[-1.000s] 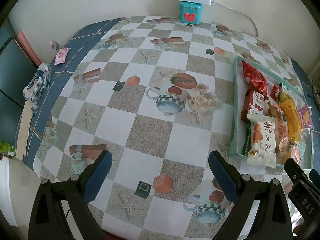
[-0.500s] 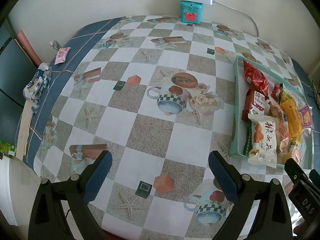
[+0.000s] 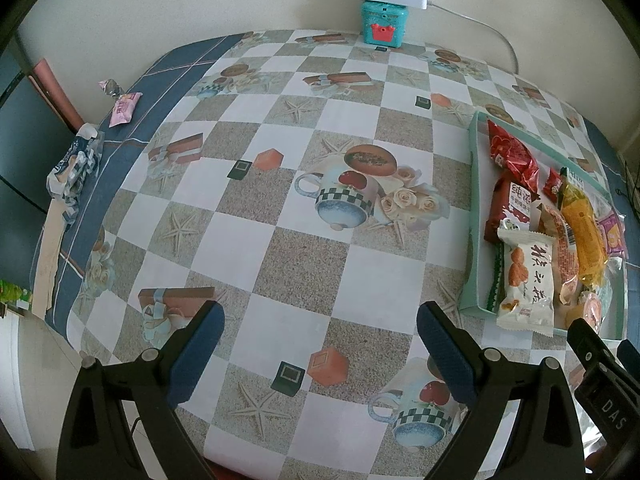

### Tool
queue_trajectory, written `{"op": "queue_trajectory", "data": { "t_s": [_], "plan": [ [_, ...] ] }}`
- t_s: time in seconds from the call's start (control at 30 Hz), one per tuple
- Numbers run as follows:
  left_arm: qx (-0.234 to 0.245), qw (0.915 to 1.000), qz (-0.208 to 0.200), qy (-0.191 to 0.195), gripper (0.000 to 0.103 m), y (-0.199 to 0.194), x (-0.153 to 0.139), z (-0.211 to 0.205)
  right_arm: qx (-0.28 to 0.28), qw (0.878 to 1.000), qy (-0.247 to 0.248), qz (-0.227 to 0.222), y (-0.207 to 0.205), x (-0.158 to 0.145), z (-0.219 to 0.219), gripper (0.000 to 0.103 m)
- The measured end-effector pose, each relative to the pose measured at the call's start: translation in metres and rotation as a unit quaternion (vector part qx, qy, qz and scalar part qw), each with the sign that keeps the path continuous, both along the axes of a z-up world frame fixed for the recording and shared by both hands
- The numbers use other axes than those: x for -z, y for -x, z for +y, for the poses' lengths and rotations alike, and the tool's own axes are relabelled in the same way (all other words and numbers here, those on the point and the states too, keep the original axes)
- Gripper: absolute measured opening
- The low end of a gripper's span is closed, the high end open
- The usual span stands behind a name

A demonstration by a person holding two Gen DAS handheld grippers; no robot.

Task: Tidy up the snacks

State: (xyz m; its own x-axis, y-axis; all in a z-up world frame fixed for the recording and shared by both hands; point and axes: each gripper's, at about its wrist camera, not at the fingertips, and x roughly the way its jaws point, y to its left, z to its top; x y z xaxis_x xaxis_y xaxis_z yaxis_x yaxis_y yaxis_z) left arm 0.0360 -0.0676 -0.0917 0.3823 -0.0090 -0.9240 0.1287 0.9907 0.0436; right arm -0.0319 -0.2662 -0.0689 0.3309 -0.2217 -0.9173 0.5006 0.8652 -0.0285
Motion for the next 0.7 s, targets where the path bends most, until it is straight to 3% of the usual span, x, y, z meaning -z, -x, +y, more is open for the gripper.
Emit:
{"op": "queue_trajectory", "data": {
  "t_s": [0.7],
  "plan": [
    [-0.002,1.0,0.003,0.0,0.097,0.0,0.0024,0.0016,-0.001,1.0,0.0,0.001,0.0001,0.002,0.0027,0.103]
  ]
}}
